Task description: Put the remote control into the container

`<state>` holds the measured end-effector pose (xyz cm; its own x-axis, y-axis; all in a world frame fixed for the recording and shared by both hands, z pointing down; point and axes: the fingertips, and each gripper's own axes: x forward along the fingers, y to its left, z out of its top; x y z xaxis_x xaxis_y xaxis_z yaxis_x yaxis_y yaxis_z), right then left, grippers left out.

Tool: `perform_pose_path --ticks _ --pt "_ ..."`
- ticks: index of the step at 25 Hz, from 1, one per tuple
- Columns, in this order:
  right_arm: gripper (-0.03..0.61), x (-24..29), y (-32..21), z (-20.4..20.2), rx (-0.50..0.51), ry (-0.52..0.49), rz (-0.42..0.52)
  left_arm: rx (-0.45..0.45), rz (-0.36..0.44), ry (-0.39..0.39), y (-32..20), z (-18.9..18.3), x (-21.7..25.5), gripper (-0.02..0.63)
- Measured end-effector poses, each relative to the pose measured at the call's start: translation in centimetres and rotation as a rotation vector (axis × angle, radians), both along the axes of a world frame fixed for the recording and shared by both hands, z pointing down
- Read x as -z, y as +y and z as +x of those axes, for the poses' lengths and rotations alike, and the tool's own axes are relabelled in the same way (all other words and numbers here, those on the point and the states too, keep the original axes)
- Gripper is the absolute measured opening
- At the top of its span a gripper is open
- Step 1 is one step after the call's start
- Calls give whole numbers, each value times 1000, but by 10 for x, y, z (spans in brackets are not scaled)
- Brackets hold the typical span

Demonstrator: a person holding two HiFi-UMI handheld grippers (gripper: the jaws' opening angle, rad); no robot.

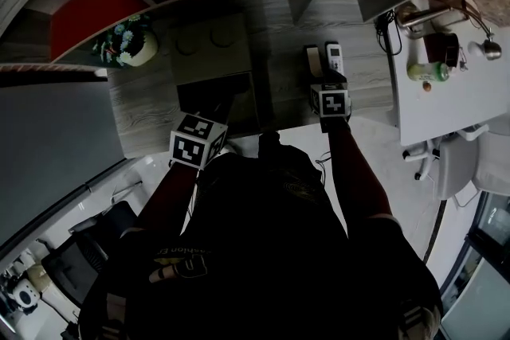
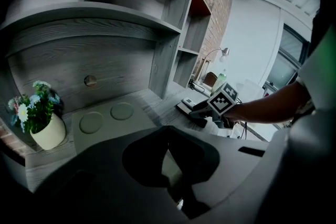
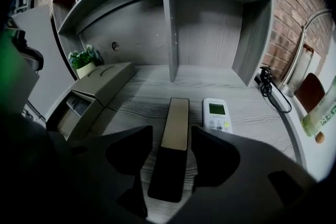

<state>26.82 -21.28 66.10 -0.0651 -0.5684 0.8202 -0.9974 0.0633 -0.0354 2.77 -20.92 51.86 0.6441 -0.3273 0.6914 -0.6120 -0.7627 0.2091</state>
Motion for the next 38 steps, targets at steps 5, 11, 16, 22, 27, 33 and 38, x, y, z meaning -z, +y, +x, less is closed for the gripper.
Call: perform_pose_path --ticks 5,11,16,22,27,33,38 --pt "222 -27 -3 0 13 -17 -60 60 -23 4 -3 -14 -2 6" --pt "222 -33 -3 3 1 -16 -63 99 -21 15 -4 -27 -1 6" --pt "201 -32 -5 5 -4 -18 -93 118 -12 26 -2 -38 3 6" --pt "193 -19 -3 3 1 -39 -72 139 3 56 1 -53 13 6" --pt "193 -1 5 -12 8 -66 -30 161 7 54 6 -77 14 6" --pt "193 42 18 -45 39 -76 26 188 21 78 9 -104 19 6" --pt "193 68 26 -78 84 -80 78 197 27 91 17 -122 22 6"
